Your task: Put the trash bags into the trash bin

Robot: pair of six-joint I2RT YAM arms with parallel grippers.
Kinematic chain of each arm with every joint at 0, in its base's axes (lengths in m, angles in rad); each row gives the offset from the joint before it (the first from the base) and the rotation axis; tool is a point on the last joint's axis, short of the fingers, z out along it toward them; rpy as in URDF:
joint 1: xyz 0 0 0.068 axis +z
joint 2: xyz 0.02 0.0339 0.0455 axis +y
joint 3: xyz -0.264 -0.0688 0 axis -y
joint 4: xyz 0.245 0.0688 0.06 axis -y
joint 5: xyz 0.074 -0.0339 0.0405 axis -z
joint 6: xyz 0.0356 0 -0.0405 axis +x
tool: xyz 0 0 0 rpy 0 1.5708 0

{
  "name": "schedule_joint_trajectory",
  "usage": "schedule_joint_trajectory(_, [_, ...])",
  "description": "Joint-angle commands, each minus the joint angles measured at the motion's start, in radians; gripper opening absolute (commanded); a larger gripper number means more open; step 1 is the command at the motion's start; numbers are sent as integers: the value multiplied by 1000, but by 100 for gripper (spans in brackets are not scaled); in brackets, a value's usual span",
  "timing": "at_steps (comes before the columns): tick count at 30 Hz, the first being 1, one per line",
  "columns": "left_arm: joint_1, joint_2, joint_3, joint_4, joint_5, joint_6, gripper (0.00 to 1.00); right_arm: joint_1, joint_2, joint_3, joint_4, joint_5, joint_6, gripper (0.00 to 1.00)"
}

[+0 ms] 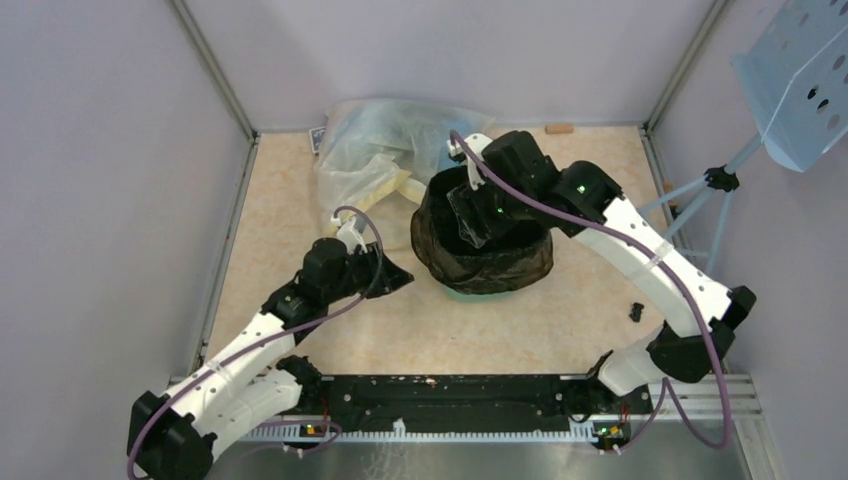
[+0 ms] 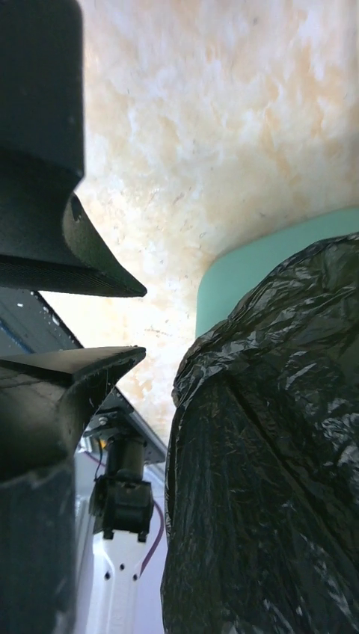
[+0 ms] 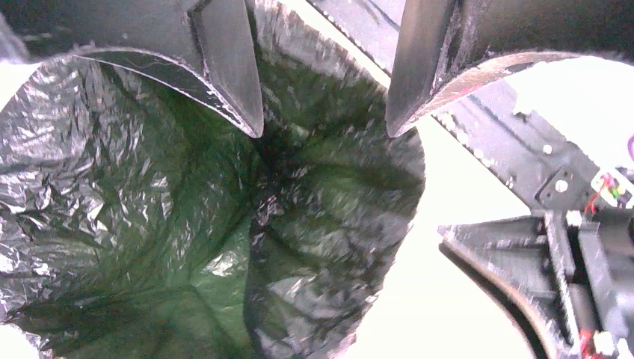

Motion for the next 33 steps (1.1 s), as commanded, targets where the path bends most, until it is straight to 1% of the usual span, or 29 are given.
schedule_joint_trajectory(1, [3, -63, 83, -130, -137, 110, 37, 58, -69, 63, -63, 7, -33, 63])
schedule_joint_trajectory(4, [3, -97, 91, -156, -169, 132, 38, 109, -43, 83, -115, -24, -64, 63])
schedule_joint_trajectory(7, [4, -120, 86, -156, -187, 131, 39, 161, -2, 71, -140, -4, -85, 63])
schedule_joint_trajectory(9, [3, -126, 85, -156, -193, 132, 39, 173, 20, 61, -137, 2, -89, 59])
schedule_joint_trajectory(14, [3, -132, 93, -177, -209, 137, 41, 180, 42, 30, -92, 2, -90, 46])
schedule_joint_trajectory(18, [3, -146, 96, -194, -237, 149, 41, 179, 54, -8, -61, -3, -95, 43])
schedule_joint_trajectory(19, [3, -151, 96, -197, -245, 152, 42, 179, 54, -20, -50, 2, -94, 41])
schedule_joint_trajectory(20, [3, -154, 96, -198, -252, 154, 42, 179, 55, -29, -42, 11, -94, 35])
schedule_joint_trajectory(22, [3, -162, 94, -203, -265, 157, 42, 180, 57, -46, -28, 28, -94, 15])
schedule_joint_trajectory(23, [3, -164, 93, -202, -270, 159, 43, 180, 57, -54, -19, 43, -94, 10])
schedule_joint_trajectory(24, [4, -166, 92, -203, -275, 160, 43, 180, 55, -64, -8, 68, -94, 7])
schedule_joint_trajectory(27, [3, -167, 90, -203, -289, 163, 45, 170, 50, -85, 33, 160, -94, 0])
schedule_joint_trajectory(28, [4, -167, 88, -203, -293, 164, 45, 155, 50, -86, 46, 169, -94, 0])
schedule_joint_trajectory(31, [3, -168, 85, -201, -299, 164, 46, 83, 51, -80, 93, 135, -94, 0])
schedule_joint_trajectory(33, [4, -168, 82, -198, -299, 162, 46, 47, 62, -70, 121, 100, -137, 0])
